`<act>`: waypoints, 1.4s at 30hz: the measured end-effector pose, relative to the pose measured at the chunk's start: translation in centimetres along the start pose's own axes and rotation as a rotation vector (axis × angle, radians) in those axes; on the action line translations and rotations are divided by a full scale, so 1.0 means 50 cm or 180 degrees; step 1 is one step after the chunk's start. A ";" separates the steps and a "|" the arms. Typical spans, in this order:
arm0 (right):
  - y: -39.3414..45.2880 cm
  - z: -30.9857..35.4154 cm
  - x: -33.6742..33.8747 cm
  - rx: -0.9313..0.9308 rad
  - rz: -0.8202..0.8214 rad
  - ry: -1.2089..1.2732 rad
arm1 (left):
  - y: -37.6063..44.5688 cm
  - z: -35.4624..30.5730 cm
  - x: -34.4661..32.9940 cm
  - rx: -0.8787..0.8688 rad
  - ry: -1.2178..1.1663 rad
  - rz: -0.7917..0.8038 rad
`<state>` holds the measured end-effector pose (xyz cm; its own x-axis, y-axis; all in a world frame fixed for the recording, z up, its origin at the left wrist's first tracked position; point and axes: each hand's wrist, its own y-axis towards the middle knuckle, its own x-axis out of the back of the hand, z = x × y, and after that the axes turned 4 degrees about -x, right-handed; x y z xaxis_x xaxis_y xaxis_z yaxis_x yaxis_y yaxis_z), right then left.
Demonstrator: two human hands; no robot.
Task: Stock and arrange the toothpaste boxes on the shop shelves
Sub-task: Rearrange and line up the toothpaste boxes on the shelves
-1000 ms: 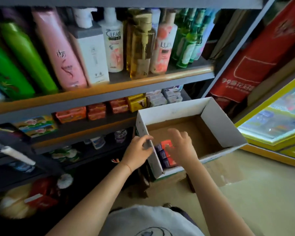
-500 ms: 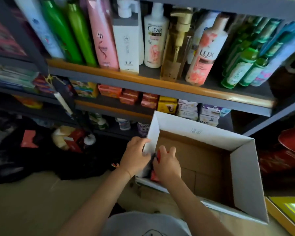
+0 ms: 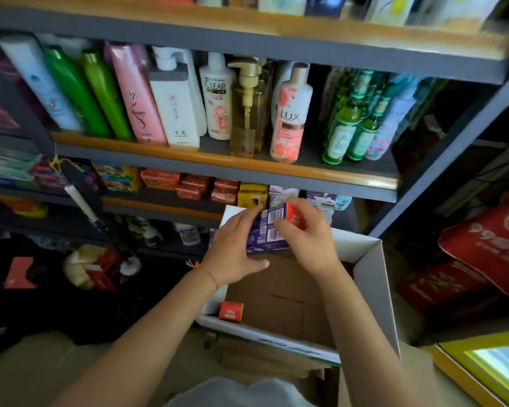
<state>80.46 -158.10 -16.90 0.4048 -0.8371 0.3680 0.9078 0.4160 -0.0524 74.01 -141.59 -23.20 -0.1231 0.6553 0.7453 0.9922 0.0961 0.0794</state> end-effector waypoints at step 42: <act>-0.167 0.481 -1.155 -0.1893 0.2409 0.2423 | -0.724 0.655 0.809 0.1797 -0.4968 -0.2529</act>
<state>46.87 -104.71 -15.37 0.6311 -0.5316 -0.5649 0.2438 0.8273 -0.5062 32.45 -94.01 -17.60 -0.7345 0.3191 -0.5989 0.6143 0.6878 -0.3869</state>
